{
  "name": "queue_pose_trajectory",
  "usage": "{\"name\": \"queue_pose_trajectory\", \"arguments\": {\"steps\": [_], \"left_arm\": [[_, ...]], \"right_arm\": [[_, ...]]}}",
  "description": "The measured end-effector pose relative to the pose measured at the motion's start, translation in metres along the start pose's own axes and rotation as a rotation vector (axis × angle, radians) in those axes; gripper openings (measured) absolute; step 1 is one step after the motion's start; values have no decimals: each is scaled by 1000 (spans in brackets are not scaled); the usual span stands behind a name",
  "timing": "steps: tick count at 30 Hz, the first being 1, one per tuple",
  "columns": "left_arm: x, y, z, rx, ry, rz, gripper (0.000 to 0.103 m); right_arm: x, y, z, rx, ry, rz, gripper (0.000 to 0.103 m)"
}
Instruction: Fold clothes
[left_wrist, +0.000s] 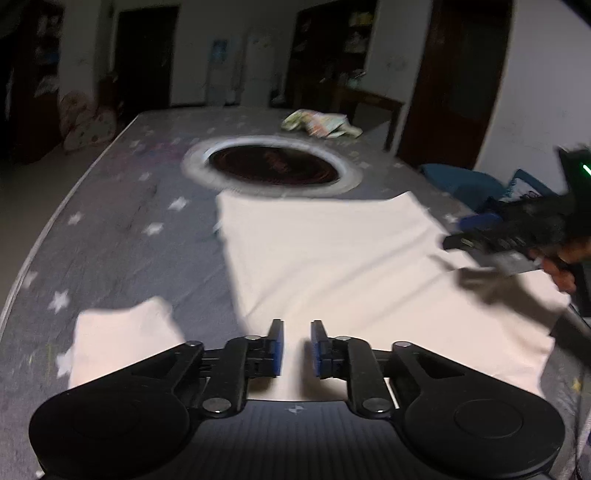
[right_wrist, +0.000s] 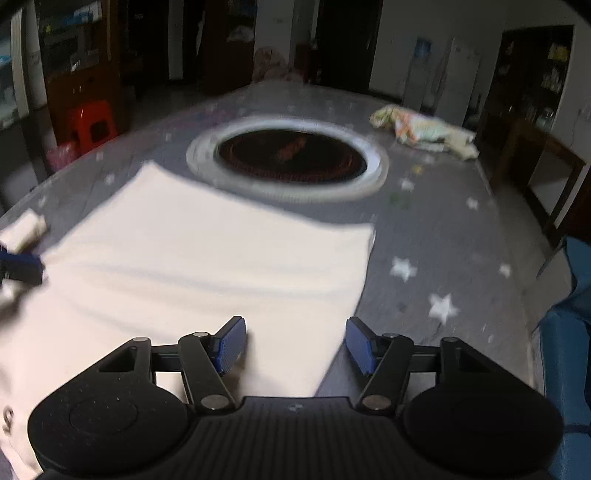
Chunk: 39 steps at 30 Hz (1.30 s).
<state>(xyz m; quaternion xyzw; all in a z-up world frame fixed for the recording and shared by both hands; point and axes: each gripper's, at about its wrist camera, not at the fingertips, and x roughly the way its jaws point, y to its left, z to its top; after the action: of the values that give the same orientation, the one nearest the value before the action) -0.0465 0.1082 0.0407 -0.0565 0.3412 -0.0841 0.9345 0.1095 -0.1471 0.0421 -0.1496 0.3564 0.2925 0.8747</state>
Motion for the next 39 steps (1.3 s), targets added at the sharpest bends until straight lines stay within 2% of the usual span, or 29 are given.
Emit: {"name": "queue_pose_trajectory", "arguments": {"steps": [4,8,11,16,18,21,24,26,29,31,33,35,36,39], "left_arm": [[8,-26,0,33,19,-93,20],[20,-40,-8,51,60,-145,20],[19,-43,-11,96,58,-152,20],[17,-44,-15,112,61,-162,20],[16,-44,-15,111,58,-164,21],[12,-42,-15,86,49,-176,25],[-2,-33,-12,61,3,-164,25],[-16,-21,-6,40,-46,-132,25],[-38,5,2,-8,-124,-20,25],[-45,26,4,-51,-147,99,31],[-49,47,5,-90,-161,225,46],[-46,66,5,-110,-142,328,49],[-42,73,5,-118,-123,354,54],[-26,88,3,-149,-49,340,55]], "right_arm": [[16,8,22,-2,-8,38,59],[50,23,40,-32,20,61,59],[70,28,46,-20,19,53,59],[98,29,61,59,-6,10,64],[104,30,68,53,-8,-11,64],[102,31,76,29,7,-32,64],[84,32,77,12,2,-9,64],[70,35,74,-10,4,2,65],[44,41,64,-41,2,35,66],[28,45,55,-64,1,47,67],[11,50,45,-90,0,59,68],[-3,54,36,-113,-4,68,69],[-9,55,32,-120,-8,72,69],[-28,60,19,-134,-22,77,70]]}}
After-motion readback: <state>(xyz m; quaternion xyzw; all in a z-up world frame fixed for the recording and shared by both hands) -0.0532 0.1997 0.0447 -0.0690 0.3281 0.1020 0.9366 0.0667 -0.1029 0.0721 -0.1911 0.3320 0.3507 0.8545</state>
